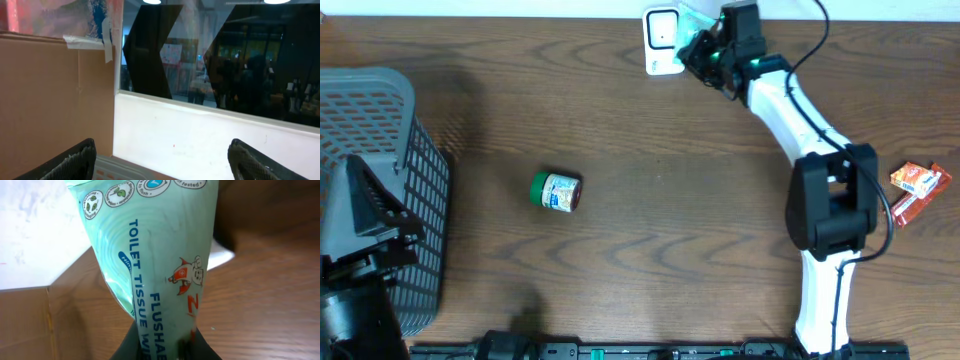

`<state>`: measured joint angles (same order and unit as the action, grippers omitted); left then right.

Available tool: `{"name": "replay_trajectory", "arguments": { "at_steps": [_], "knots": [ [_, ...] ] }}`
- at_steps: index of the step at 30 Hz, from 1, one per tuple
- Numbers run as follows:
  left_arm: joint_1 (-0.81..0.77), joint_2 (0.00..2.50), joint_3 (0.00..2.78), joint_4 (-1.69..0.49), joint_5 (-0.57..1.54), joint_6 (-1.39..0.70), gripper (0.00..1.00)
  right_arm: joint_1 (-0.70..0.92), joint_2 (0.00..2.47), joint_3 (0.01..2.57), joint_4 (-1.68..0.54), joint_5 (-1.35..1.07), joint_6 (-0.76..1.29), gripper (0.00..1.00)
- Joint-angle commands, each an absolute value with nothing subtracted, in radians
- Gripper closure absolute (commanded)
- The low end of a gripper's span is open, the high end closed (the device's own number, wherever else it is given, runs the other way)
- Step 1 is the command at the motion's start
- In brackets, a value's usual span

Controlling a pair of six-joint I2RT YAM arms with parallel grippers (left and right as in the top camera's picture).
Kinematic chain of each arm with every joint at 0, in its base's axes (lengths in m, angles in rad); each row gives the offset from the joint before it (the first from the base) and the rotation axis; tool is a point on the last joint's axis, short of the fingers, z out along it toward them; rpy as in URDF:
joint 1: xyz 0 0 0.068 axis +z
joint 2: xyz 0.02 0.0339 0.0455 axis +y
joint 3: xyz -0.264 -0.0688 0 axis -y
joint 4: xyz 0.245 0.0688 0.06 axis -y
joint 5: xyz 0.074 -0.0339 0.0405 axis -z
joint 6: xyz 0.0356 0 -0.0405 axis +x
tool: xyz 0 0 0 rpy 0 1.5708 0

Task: Scan the item barcode
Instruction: 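Hold the wipes pack barcode against the scanner face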

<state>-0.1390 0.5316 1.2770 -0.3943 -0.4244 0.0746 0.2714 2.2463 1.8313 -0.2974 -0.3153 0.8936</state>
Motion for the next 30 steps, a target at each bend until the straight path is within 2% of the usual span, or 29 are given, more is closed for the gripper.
{"name": "replay_trajectory", "arguments": {
  "at_steps": [1, 7, 17, 20, 25, 27, 30],
  "knots": [
    [-0.134, 0.522, 1.264, -0.386, -0.430, 0.066, 0.16, 0.308, 2.265, 1.839, -0.239, -0.285, 0.934, 0.98],
    [-0.134, 0.522, 1.263, -0.385, -0.430, 0.066, 0.16, 0.331, 2.350, 1.840, -0.149, -0.261, 1.043, 0.98],
    [-0.134, 0.522, 1.263, -0.383, -0.430, 0.066, 0.15, 0.340, 2.373, 1.873, -0.206, -0.237, 1.065, 0.98],
    [-0.134, 0.522, 1.263, -0.380, -0.430, 0.066, 0.16, 0.332, 2.365, 1.944, -0.346, -0.250, 1.014, 0.98],
    [-0.134, 0.522, 1.263, -0.372, -0.430, 0.066, 0.15, 0.281, 2.288, 2.104, -0.723, -0.217, 0.879, 0.99],
    [-0.134, 0.521, 1.263, -0.371, -0.430, 0.066, 0.16, 0.248, 2.223, 2.148, -0.915, -0.109, 0.861, 0.99],
    [-0.134, 0.521, 1.263, -0.368, -0.430, 0.066, 0.16, 0.185, 2.115, 2.165, -1.176, 0.181, 0.864, 0.99]
  ]
}}
